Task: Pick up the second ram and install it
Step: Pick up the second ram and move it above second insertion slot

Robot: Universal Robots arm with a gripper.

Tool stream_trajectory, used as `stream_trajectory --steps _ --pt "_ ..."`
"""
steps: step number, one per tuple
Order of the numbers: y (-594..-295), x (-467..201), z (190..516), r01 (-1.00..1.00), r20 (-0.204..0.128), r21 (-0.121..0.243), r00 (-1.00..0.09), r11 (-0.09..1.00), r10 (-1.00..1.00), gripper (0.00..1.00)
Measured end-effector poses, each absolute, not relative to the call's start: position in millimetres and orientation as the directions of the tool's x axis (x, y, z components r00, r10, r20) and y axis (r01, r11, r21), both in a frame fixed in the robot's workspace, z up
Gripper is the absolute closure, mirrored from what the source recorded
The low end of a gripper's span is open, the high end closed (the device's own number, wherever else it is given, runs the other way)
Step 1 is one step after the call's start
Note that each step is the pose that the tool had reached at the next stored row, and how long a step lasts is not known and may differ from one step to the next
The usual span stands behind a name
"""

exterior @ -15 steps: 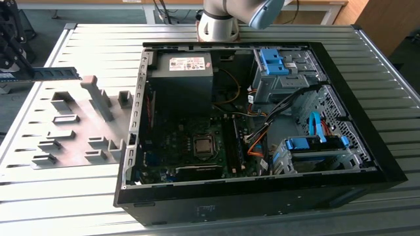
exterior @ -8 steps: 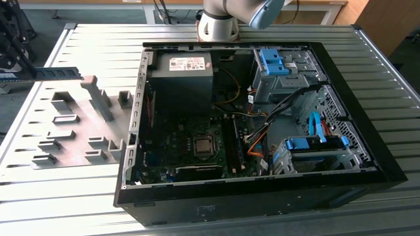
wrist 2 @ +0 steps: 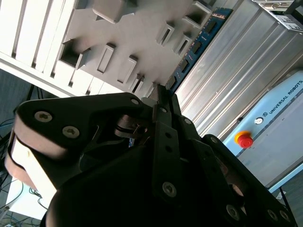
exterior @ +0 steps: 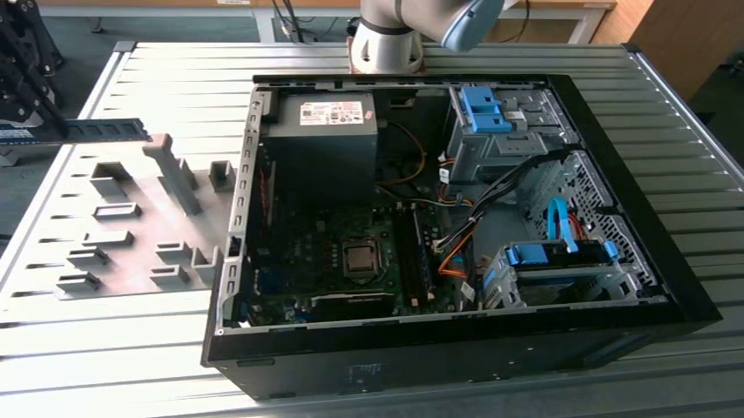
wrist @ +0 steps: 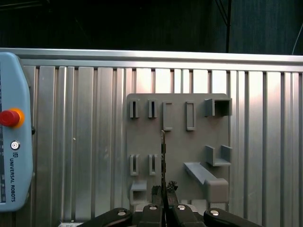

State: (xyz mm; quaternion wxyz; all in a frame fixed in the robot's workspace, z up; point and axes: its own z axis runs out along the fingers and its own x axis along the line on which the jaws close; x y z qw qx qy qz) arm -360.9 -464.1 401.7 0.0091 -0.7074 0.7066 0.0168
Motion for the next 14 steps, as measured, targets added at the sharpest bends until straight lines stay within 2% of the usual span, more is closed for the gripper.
stream_trajectory --steps 14 --pt "-464.1 -354.9 401.8 -1.0 -0.036 0.011 0.001 -0.001 -0.999 0.86"
